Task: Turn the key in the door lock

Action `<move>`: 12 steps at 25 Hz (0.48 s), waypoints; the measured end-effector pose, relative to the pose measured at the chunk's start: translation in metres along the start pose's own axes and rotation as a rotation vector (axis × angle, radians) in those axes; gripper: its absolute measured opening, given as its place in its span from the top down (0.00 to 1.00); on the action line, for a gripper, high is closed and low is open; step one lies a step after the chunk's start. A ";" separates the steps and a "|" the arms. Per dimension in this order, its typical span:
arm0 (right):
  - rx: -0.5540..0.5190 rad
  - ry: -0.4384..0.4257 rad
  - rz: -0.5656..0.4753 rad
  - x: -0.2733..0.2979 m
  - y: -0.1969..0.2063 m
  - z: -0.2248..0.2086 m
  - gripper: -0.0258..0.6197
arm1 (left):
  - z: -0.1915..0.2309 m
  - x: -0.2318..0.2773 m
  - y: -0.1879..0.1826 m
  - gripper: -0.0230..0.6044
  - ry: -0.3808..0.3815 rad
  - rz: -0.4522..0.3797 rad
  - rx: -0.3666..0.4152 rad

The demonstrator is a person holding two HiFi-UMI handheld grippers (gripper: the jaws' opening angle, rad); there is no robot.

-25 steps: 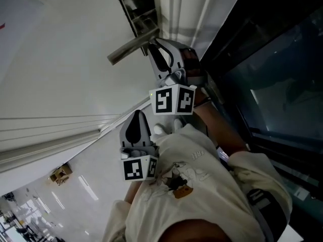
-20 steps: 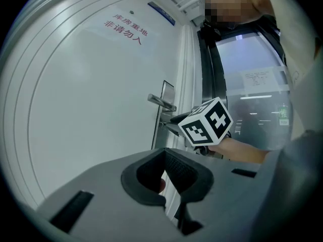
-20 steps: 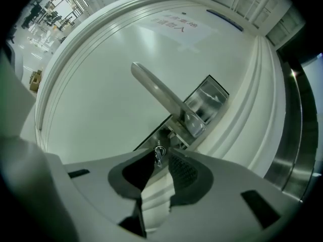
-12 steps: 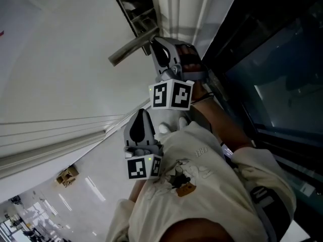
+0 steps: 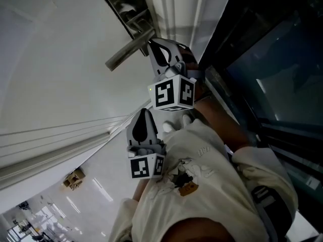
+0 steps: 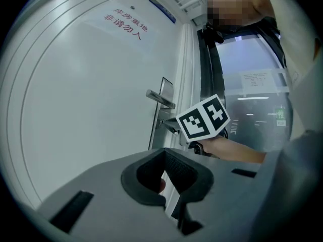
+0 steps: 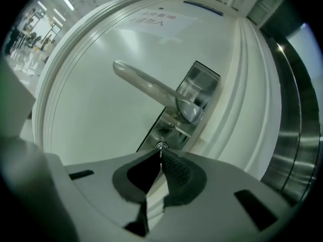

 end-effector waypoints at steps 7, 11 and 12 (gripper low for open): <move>0.292 -0.066 -0.029 0.000 0.003 -0.007 0.94 | -0.004 0.001 0.004 0.95 0.023 0.008 -0.003; 0.460 -0.096 -0.053 0.001 0.005 -0.010 0.94 | -0.005 0.001 0.004 0.95 0.034 0.012 -0.003; 0.506 -0.105 -0.057 0.001 0.005 -0.011 0.94 | -0.006 0.001 0.005 0.95 0.037 0.013 -0.002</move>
Point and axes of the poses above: the fingertips, and each gripper's own axes: x forward along the fingers, z to its left, y out of its underside, the point moved 6 cm from there along -x, backward along the fingers, and after that the axes turned 1 degree about -z, right-handed, at the moved point
